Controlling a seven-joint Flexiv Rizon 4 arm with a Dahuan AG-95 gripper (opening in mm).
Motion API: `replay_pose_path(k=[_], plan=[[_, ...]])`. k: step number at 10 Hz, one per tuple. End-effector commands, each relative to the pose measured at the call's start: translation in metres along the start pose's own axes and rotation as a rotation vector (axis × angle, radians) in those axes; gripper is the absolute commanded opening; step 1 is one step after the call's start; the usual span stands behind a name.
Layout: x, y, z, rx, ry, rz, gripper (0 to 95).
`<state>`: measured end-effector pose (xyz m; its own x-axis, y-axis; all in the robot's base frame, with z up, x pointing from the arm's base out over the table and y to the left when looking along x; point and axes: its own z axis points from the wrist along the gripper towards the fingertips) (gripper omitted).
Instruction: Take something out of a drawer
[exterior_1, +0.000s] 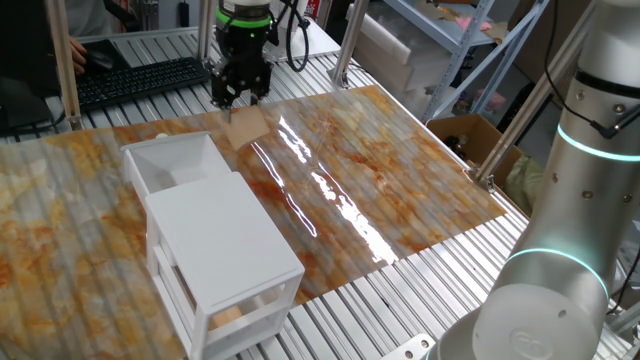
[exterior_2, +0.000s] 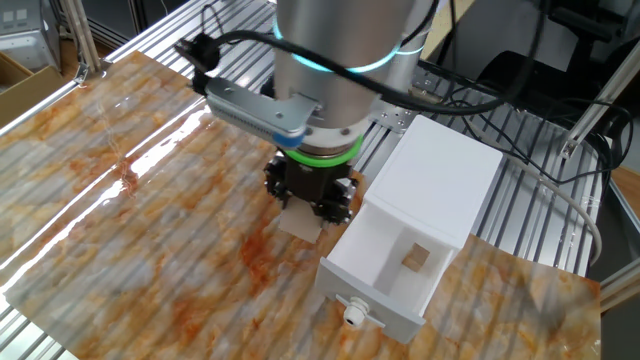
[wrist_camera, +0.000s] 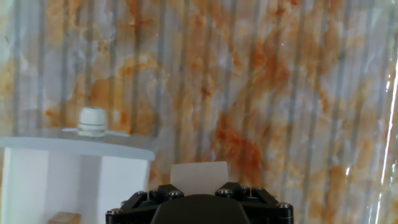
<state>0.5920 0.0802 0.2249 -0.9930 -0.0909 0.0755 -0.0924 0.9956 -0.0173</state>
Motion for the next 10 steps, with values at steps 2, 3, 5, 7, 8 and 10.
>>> replay_pose_path(k=[2,3,5,7,8,10], plan=[[-0.001,-0.003,0.004,0.003,0.000,0.006,0.0],[-0.002,-0.005,0.008,0.000,-0.010,0.001,0.0],[-0.007,-0.008,0.017,-0.010,-0.014,-0.003,0.0],[-0.010,-0.009,0.024,-0.014,-0.023,-0.001,0.0],[-0.013,-0.009,0.031,-0.024,-0.034,0.005,0.0],[-0.018,-0.010,0.044,-0.042,-0.058,0.005,0.0]])
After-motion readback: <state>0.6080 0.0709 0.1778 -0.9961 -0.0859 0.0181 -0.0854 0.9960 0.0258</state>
